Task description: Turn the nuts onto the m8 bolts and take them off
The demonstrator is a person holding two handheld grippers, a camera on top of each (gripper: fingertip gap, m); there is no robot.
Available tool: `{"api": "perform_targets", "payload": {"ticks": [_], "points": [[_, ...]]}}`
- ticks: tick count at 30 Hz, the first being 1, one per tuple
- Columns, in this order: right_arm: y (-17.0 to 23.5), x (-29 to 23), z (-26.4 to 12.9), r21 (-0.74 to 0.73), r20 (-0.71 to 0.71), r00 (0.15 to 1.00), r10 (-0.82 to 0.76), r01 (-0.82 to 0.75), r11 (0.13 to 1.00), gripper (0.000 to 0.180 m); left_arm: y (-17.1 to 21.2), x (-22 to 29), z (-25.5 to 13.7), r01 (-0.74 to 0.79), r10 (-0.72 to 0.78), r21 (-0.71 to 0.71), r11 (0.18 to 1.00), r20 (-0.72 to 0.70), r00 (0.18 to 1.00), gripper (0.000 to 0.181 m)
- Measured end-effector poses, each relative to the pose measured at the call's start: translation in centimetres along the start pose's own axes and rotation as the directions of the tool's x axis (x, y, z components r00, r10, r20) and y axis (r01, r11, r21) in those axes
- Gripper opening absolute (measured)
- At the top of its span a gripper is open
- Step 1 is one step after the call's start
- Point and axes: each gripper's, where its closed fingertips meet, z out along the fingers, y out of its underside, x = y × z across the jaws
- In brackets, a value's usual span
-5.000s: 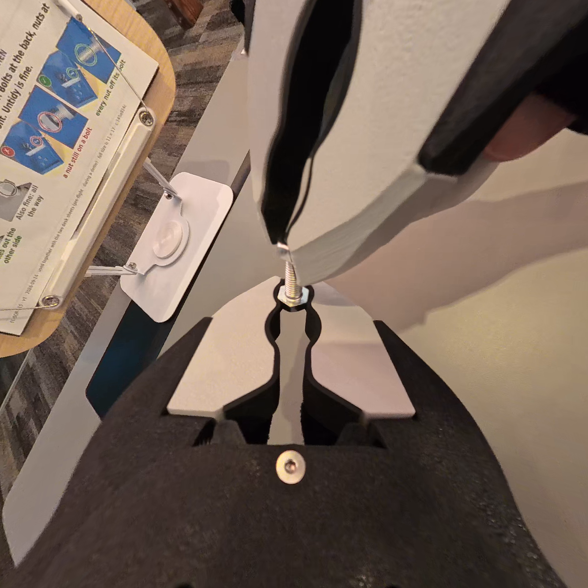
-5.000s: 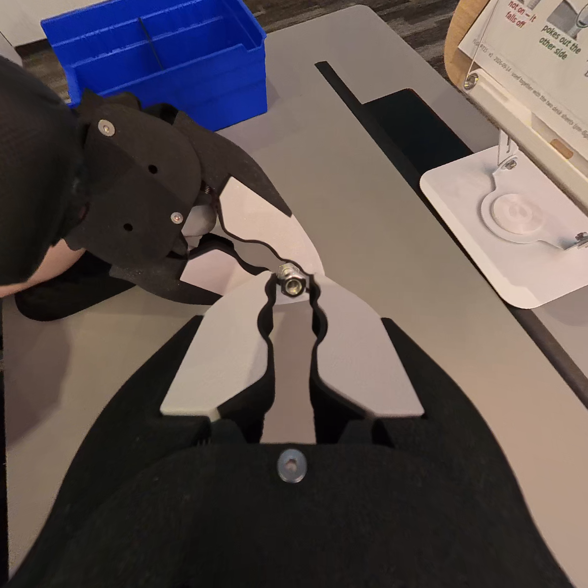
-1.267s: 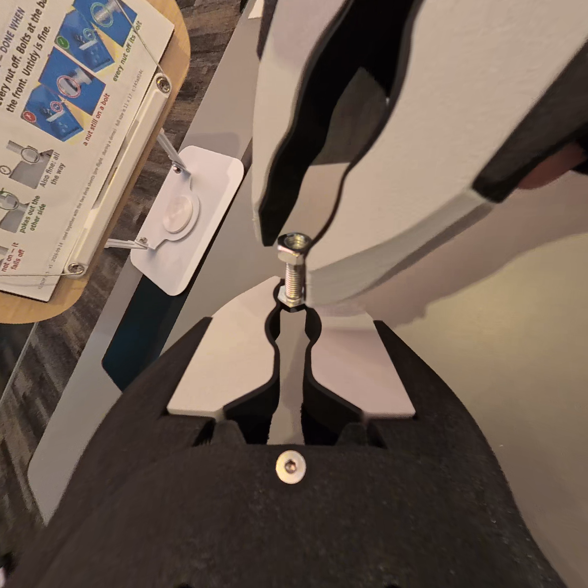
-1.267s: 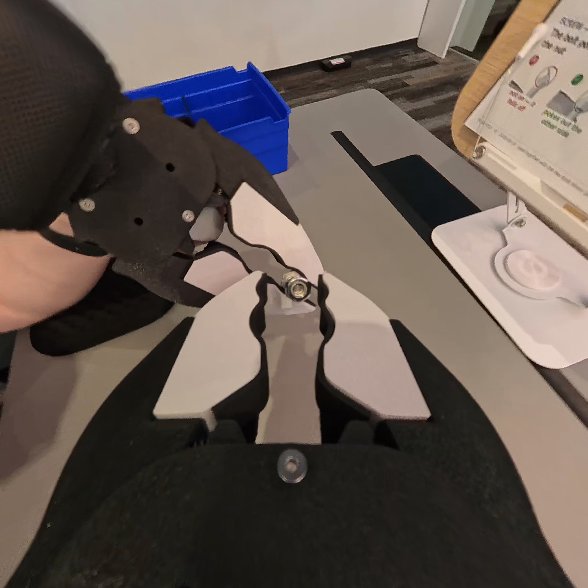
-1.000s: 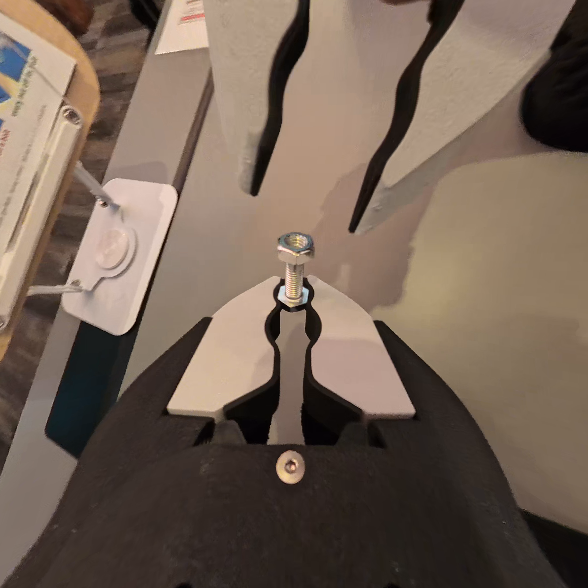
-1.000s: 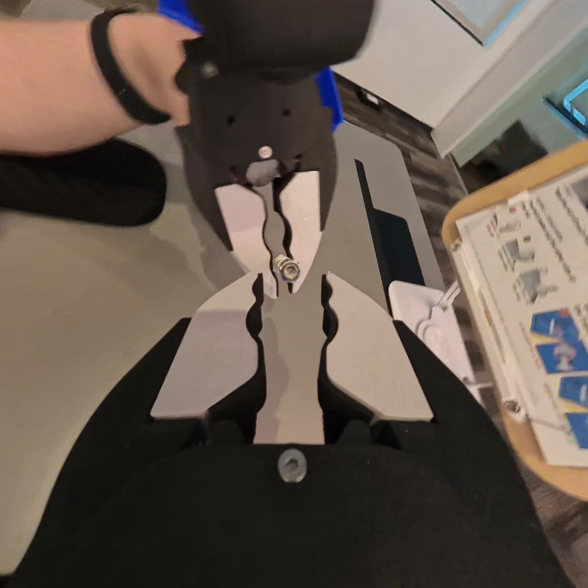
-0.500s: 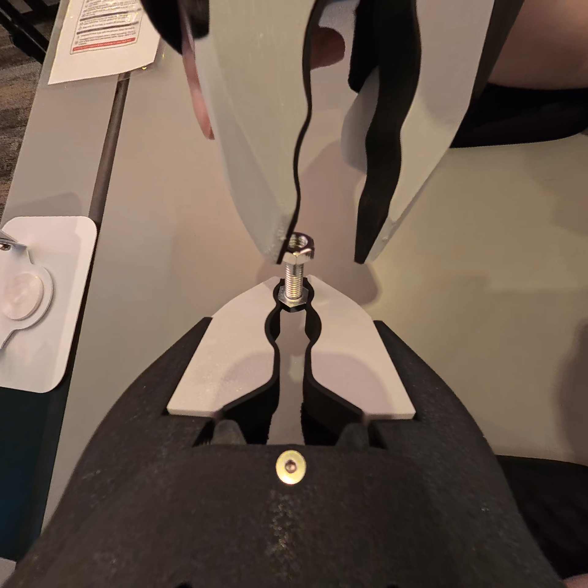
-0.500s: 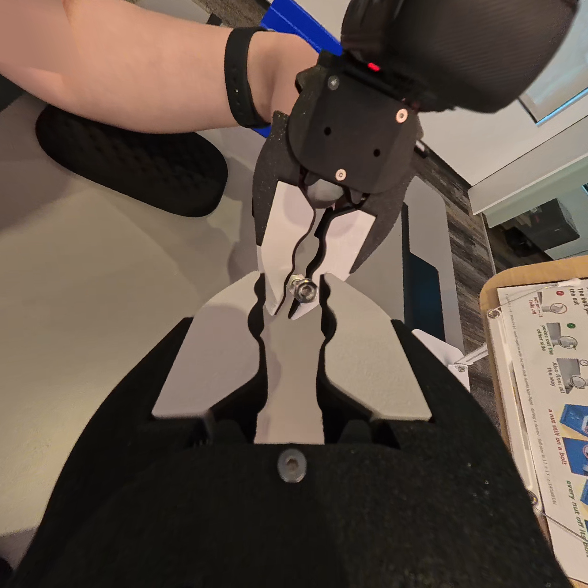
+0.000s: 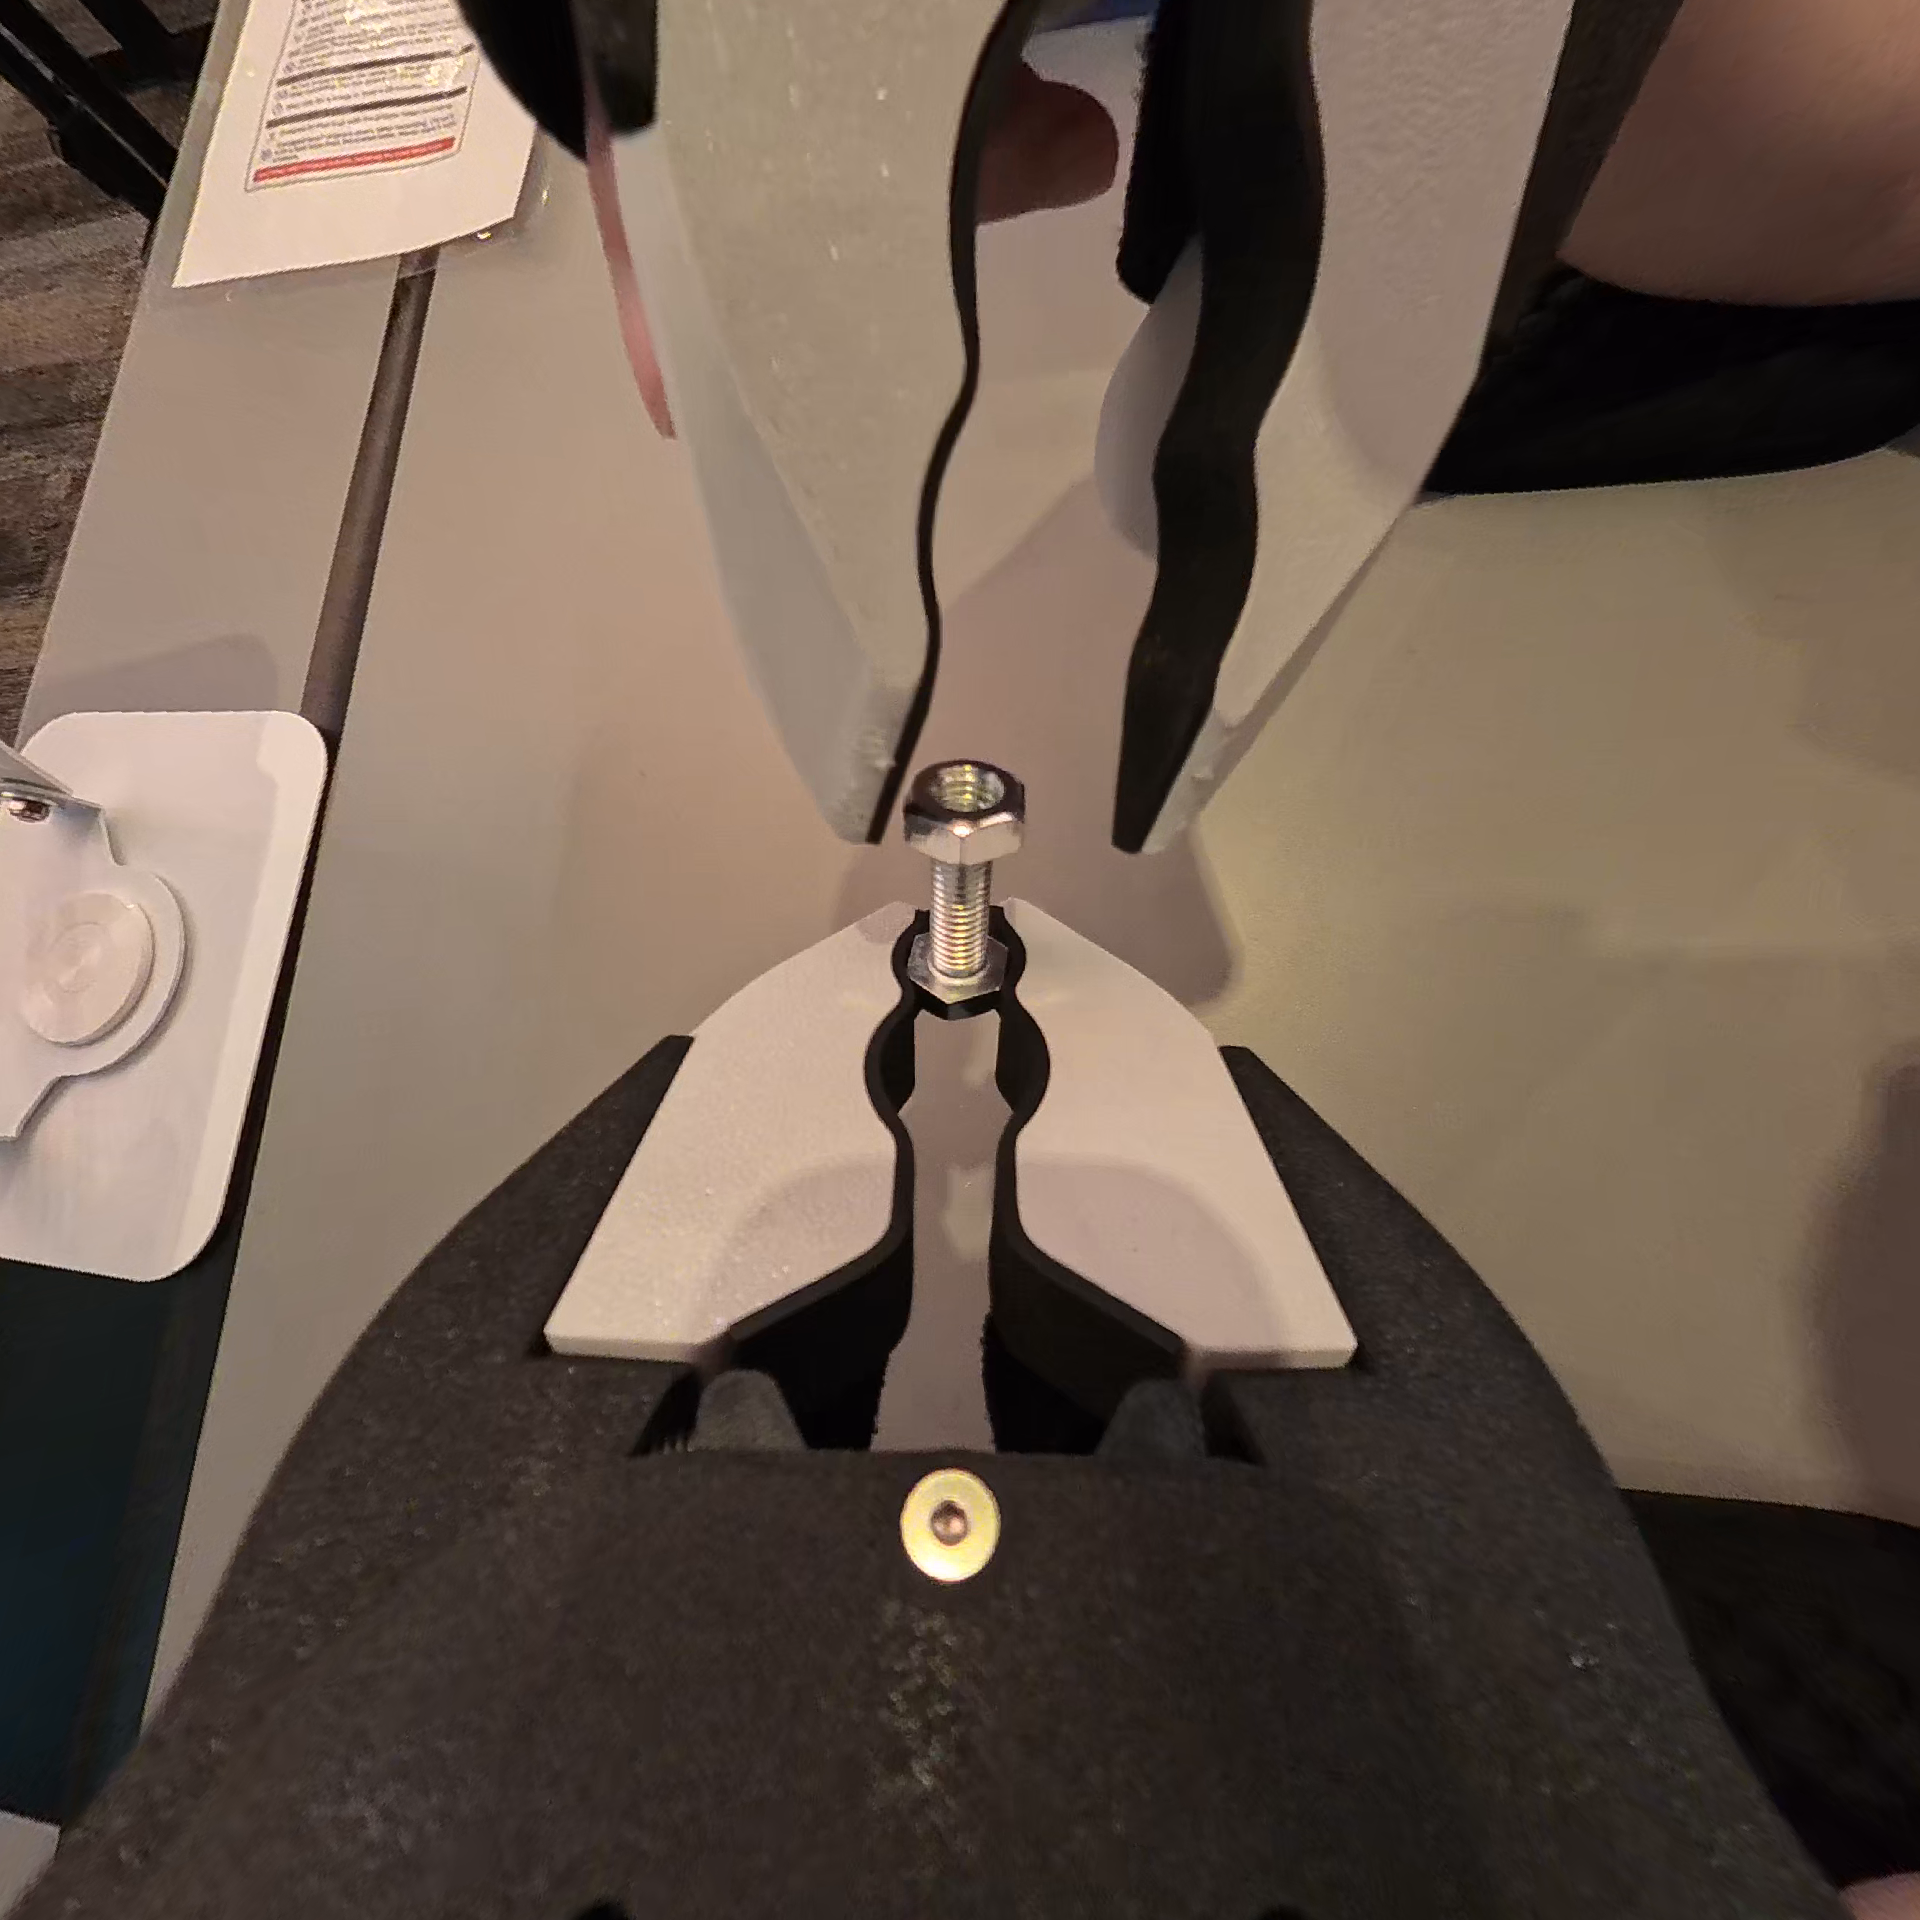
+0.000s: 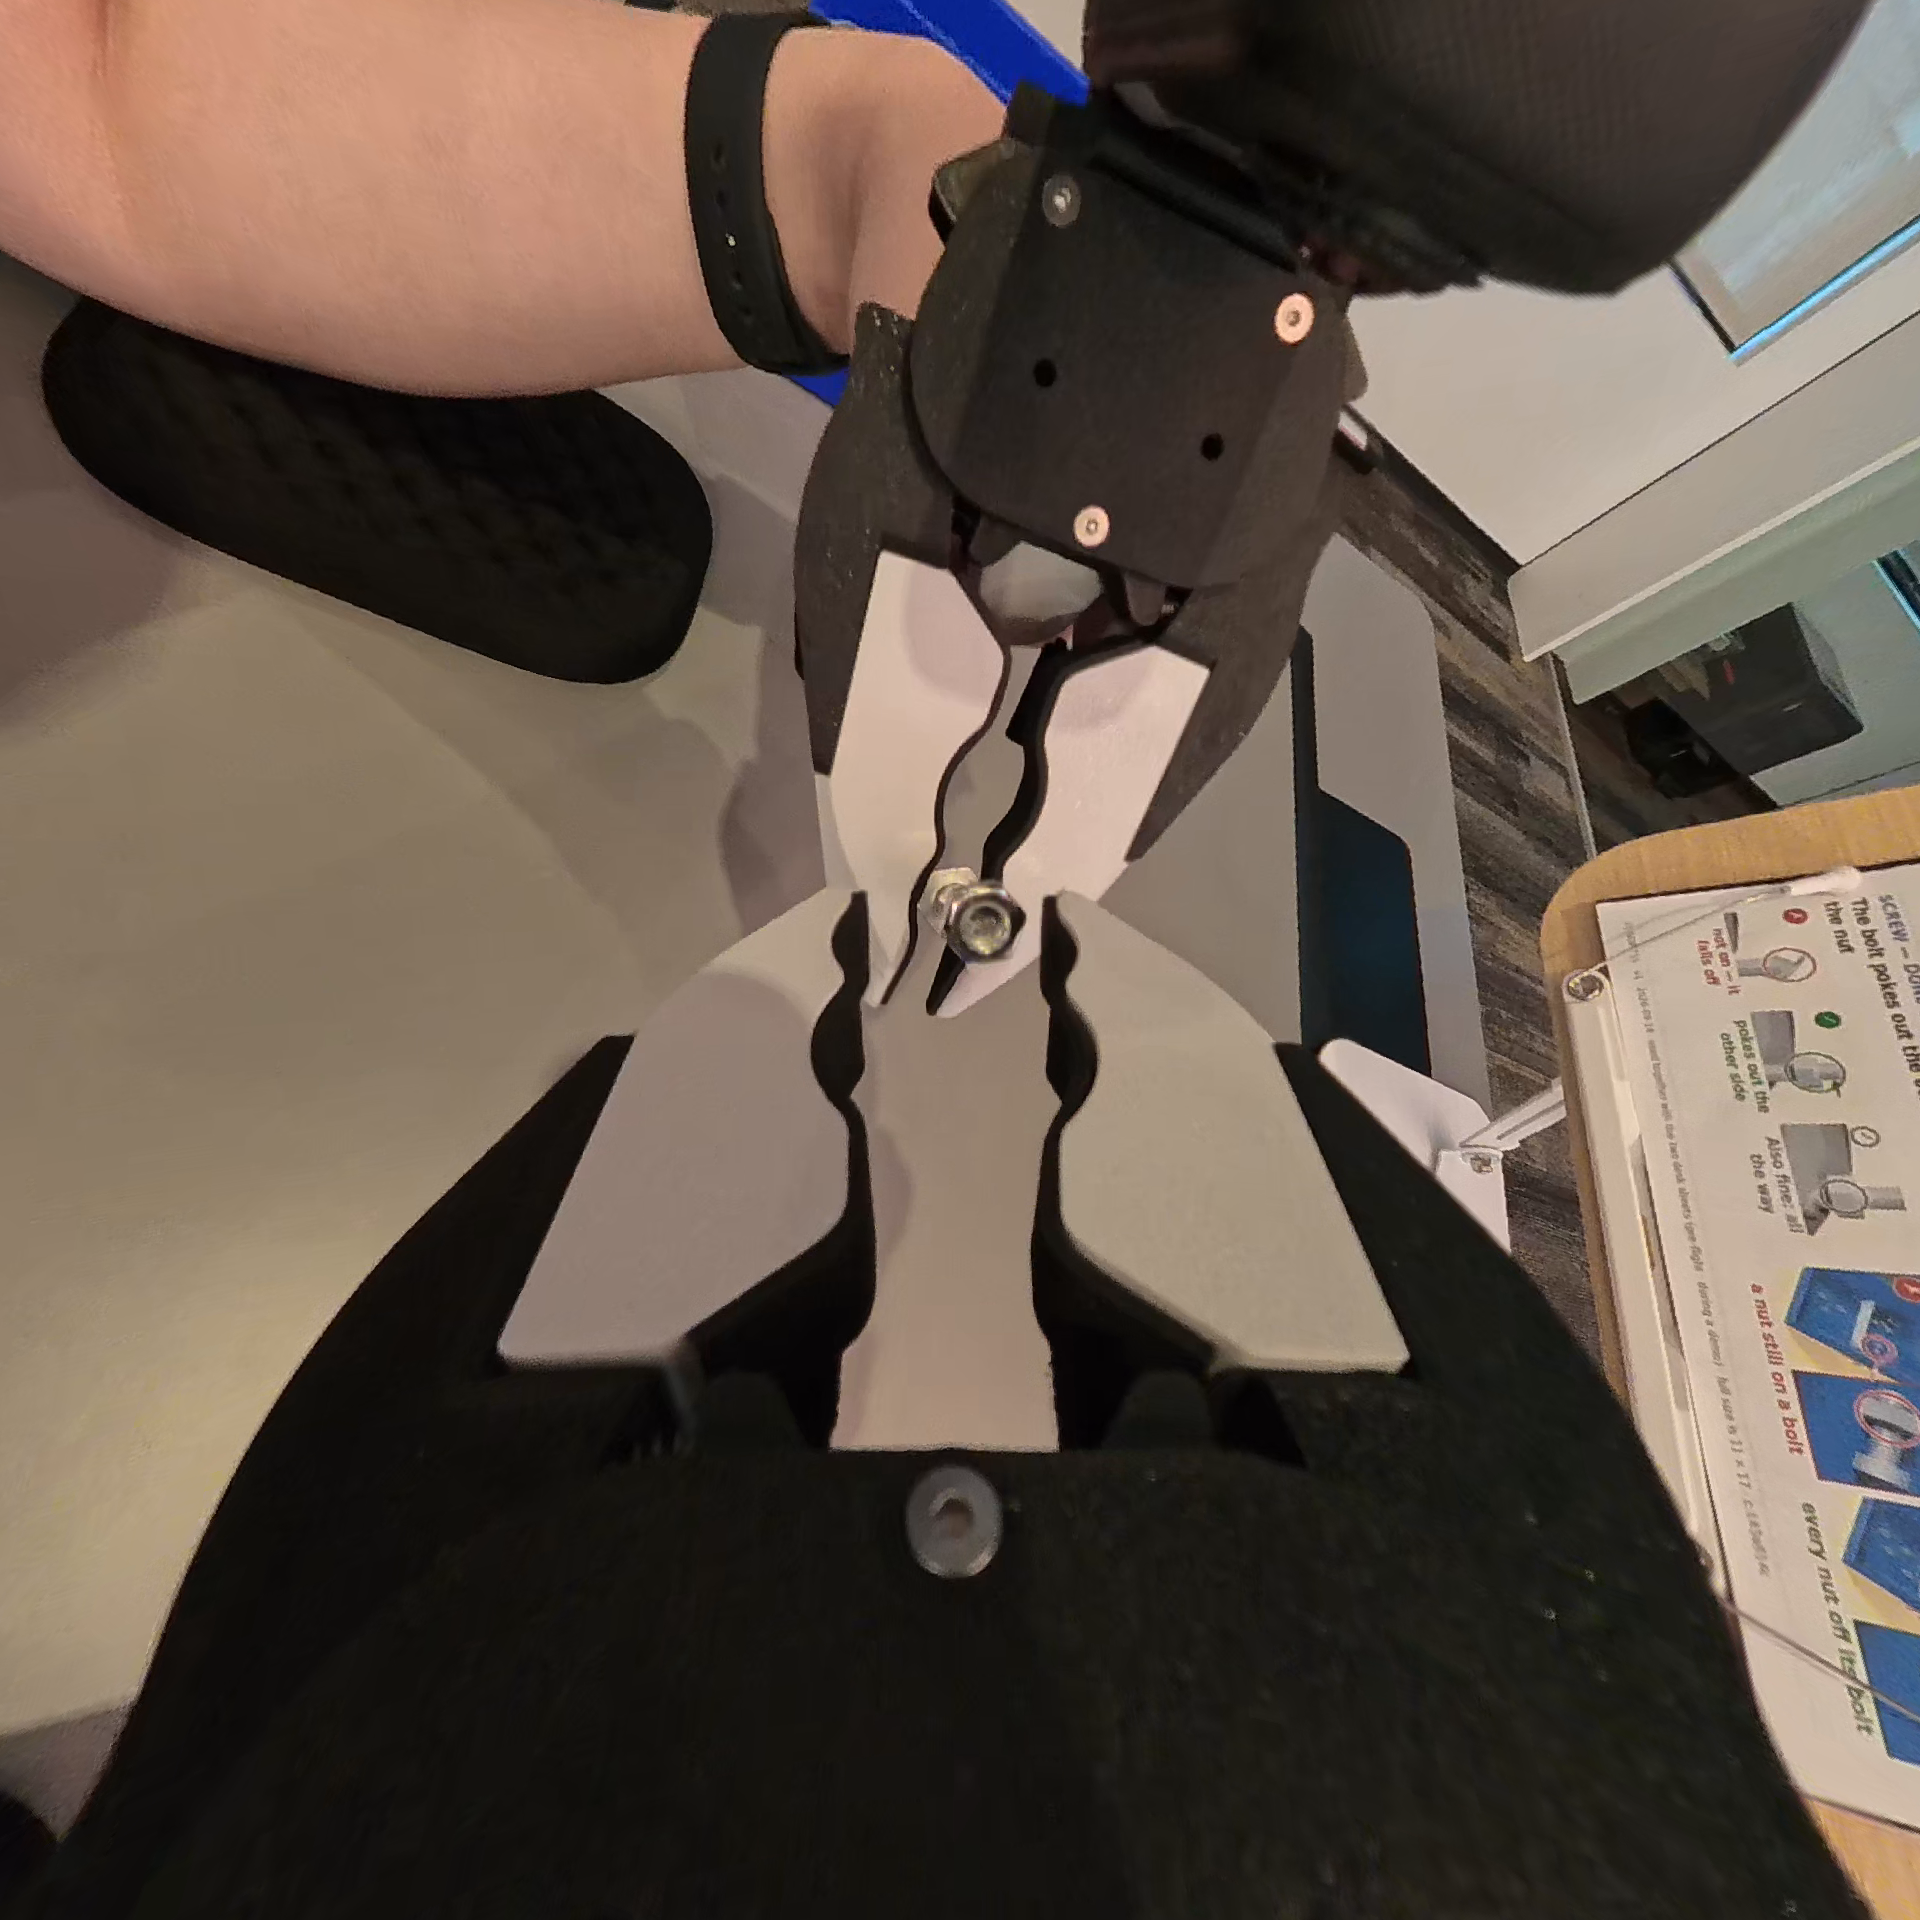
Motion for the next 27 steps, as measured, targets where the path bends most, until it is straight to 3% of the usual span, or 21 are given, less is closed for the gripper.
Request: {"api": "perform_targets", "payload": {"ticks": [8,27], "points": [[1.5,-0.5,0.1,-0.08,0.041,0.999,0.034,-0.031,0.996,0.03,0.4,-0.1,0.1,0.004,-0.004,-0.023,1.0,0.006,1.0,0.01],[0.6,-0.5,0.2,-0.076,0.019,1.0,0.006,-0.004,0.997,0.035,0.4,-0.1,0.2,0.005,-0.005,-0.024,1.0,0.004,1.0,0.01]]}}
